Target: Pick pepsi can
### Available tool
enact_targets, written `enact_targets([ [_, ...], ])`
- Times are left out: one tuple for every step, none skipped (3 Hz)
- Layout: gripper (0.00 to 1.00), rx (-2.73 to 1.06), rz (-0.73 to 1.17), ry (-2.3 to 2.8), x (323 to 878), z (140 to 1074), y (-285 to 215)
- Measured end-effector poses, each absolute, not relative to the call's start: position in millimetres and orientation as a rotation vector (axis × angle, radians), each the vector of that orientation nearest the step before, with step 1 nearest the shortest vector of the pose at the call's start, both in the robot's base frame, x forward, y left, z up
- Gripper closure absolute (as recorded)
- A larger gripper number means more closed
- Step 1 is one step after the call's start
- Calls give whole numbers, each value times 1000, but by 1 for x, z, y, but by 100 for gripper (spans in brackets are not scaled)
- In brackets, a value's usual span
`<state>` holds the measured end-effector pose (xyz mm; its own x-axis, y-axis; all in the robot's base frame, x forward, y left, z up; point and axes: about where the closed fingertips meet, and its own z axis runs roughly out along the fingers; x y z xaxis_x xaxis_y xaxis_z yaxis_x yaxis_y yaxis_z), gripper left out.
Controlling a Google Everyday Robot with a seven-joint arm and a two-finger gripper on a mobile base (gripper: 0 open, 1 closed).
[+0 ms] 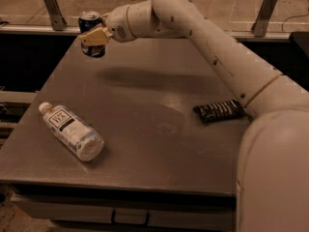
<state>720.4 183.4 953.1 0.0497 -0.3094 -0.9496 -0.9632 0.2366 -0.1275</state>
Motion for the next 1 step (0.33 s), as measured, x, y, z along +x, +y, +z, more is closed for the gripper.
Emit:
enact_targets([
  [100,-1318,877,1377,687,966,208],
])
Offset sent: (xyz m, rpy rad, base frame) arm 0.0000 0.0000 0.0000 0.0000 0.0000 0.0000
